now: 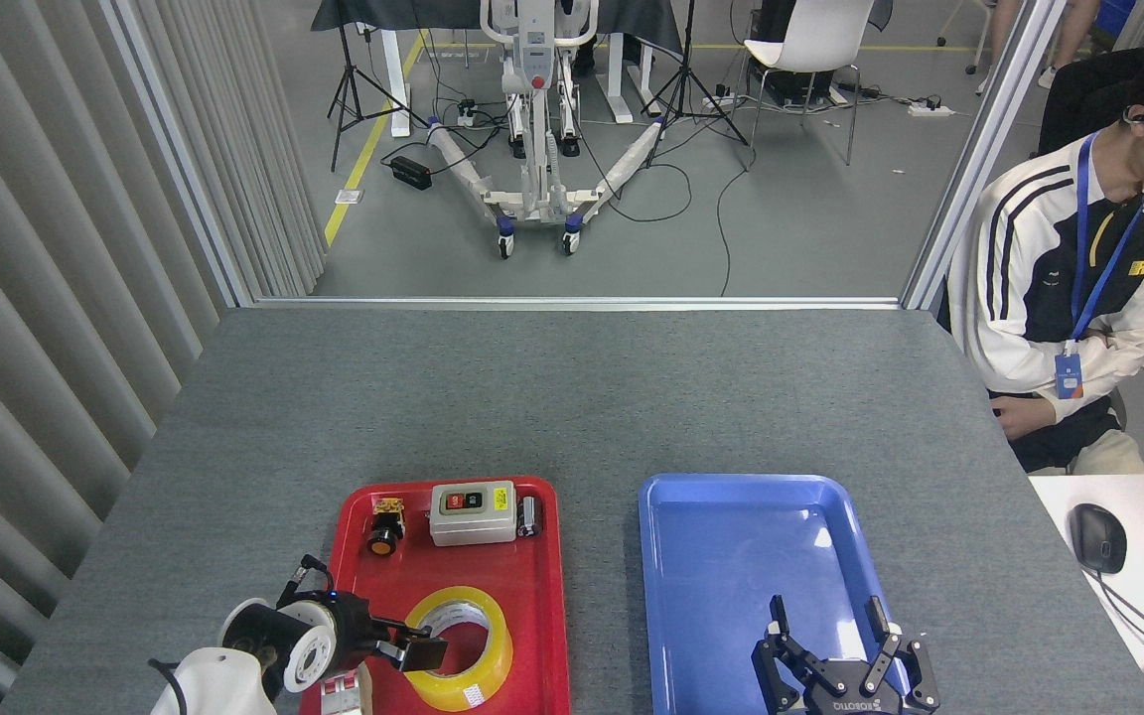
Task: Place and move tape with both arms
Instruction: 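Lift the tape and carry it toward the right gripper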
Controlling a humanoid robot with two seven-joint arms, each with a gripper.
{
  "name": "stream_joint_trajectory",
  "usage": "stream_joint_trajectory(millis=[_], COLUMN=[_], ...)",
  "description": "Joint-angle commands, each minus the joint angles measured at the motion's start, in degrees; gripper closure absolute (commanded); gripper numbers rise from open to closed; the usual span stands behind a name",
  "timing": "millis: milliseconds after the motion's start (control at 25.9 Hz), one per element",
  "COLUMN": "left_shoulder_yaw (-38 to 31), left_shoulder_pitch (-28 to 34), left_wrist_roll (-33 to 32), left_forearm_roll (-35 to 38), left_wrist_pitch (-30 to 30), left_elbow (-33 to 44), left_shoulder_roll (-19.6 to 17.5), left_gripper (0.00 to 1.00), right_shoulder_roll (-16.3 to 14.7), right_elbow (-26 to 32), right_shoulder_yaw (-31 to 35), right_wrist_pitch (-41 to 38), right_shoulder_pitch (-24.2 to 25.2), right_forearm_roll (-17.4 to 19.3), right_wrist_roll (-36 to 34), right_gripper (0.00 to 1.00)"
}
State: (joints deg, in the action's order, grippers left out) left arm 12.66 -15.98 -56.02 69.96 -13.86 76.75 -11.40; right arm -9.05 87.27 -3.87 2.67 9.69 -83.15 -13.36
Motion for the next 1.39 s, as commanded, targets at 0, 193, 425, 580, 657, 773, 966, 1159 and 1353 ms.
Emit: stream_joint_trajectory(millis=[0,193,425,580,657,773,966,1159,1353], left_shoulder_yaw=[1.31,1.31,1.05,-3.35,-4.22,-4.31,-3.87,-3.87,-3.35], left_shoulder_pitch=[-0.89,-1.77,-4.67,-4.85,-4.32,-3.71,-3.71,-3.44,-3.35], left_wrist_roll=[-1.11,-3.13,-2.69,-2.61,-2.52,-2.52,-2.52,-2.52,-2.52], left_forearm_roll=[-0.08,-5.09,-17.48,-34.97,-46.66,-51.15,-50.88,-50.80,-50.62], left_wrist_pitch=[-1.00,-9.08,-14.88,-24.38,-31.14,-31.14,-31.14,-31.14,-31.14], left_elbow=[-0.81,-2.22,-1.60,-1.69,-2.92,-6.61,-8.90,-9.51,-10.48], left_shoulder_roll=[-0.02,-0.02,0.15,2.26,3.93,6.04,7.10,8.24,9.21], left_gripper=[0.48,1.00,1.00,1.00,1.00,1.00,1.00,1.00,1.00], right_shoulder_roll=[0.00,0.09,0.09,0.09,0.09,0.00,-4.66,-6.06,-5.71], right_elbow=[0.00,0.09,0.09,0.09,0.09,0.18,0.53,2.90,4.22], right_shoulder_yaw=[0.00,0.00,0.00,0.00,-0.09,-0.17,-0.53,-3.07,-5.98], right_wrist_pitch=[0.14,0.32,0.32,0.23,-0.56,-6.62,-27.36,-37.39,-42.04], right_shoulder_pitch=[0.07,0.07,0.24,0.24,0.33,0.59,1.03,1.74,3.58], right_forearm_roll=[0.00,0.09,0.09,0.09,-0.09,-0.44,-0.26,0.44,0.09], right_wrist_roll=[0.00,0.00,-0.09,-0.26,-0.62,-2.64,-11.86,-15.03,-15.03], right_gripper=[0.00,0.00,0.00,0.00,0.00,0.00,0.01,0.01,0.01])
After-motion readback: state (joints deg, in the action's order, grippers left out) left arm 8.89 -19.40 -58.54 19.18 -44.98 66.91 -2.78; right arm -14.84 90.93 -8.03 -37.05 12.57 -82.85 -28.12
